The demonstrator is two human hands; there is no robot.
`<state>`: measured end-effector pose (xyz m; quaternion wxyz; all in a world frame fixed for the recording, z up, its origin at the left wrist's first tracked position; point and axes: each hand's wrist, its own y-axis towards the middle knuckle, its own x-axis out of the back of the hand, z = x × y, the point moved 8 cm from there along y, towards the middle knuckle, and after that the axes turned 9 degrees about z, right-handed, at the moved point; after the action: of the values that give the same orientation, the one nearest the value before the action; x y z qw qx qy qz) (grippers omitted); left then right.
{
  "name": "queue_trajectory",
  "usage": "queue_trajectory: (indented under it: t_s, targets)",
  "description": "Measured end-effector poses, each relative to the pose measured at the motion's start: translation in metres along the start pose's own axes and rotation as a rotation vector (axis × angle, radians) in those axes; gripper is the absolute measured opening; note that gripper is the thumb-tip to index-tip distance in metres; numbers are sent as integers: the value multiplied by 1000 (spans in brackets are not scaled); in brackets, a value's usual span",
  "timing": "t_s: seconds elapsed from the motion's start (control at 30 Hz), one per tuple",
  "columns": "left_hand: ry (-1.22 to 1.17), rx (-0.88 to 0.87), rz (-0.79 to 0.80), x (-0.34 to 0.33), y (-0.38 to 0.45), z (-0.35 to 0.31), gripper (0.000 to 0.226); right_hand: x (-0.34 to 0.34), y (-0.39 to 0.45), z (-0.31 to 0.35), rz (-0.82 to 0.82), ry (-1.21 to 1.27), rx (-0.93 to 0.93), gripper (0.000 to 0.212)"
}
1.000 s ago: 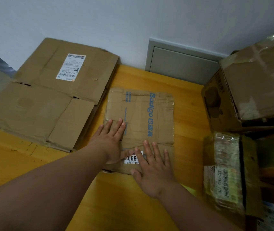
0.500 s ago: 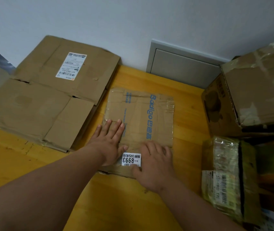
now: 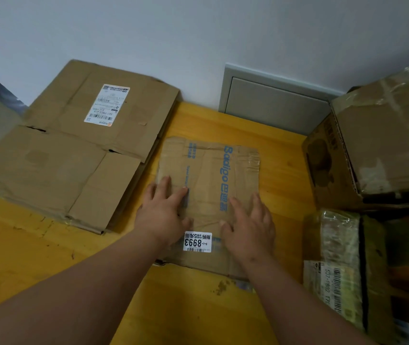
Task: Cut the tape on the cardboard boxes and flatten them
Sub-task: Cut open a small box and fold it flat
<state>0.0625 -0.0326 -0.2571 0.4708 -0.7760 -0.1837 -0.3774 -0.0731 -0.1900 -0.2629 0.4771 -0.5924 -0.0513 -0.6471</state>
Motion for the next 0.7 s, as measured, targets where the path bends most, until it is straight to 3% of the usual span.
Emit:
queue_trajectory:
  t_s: [0.23,0.37,0.5,0.6,0.7]
  targets:
    - [-224,239,-9,15,-3,3,99,14,12,-17,32,319,-259,95]
    - [-199,174,-81,32,-2,-11,99,26,17,-33,32,562,-317,93]
    - [-219,57,-195,64,-1,-28,82,39,16,-37,-1,774,-265,91]
    - [-206,-23,-248,92,-1,-34,75,54,13,-26,-51,842,-190,90]
    - [-167,-56,-304,121,-5,-28,81,68,11,-3,-87,854,-123,95]
